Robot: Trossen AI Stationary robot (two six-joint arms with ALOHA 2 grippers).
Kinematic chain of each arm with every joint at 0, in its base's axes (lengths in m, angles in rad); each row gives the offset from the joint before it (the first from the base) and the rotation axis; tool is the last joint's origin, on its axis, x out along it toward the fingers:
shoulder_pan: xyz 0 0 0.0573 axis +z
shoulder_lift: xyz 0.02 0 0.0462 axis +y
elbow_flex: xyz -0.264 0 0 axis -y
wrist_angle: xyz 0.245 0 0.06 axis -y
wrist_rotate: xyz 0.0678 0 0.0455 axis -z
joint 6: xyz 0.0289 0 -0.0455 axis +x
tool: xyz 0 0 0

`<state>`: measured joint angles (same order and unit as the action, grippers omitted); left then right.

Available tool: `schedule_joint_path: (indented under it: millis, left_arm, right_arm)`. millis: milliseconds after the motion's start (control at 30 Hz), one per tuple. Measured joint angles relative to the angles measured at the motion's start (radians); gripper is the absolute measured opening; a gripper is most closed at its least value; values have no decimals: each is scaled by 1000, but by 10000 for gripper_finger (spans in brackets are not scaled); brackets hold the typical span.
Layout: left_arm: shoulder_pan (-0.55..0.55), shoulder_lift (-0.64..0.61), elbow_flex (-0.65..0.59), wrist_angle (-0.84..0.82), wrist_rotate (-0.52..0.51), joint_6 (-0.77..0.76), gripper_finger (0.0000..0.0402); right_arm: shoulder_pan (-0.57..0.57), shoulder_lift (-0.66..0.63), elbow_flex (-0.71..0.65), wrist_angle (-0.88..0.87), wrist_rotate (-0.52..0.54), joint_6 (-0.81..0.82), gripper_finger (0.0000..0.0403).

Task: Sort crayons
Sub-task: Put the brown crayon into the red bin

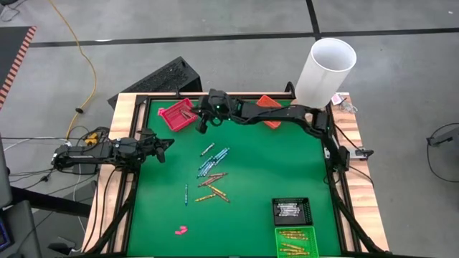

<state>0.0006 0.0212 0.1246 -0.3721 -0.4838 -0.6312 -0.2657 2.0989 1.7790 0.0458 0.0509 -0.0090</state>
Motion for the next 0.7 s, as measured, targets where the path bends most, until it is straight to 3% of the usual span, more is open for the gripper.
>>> schedule_joint_path:
  millis: [200, 367, 533, 700]
  left_arm:
    - [0, 0, 0, 0, 1, 8, 0]
    - [0, 0, 0, 0, 7, 10, 0]
    - [0, 0, 0, 0, 7, 14, 0]
    - [0, 0, 0, 0, 8, 18, 0]
  right_arm:
    - [-10, 93, 20, 118, -2, 103, 1]
    - [-29, 185, 118, 137, -1, 145, 1]
    - [-40, 289, 248, 129, -15, 181, 1]
    - [-45, 346, 348, 9, -27, 192, 2]
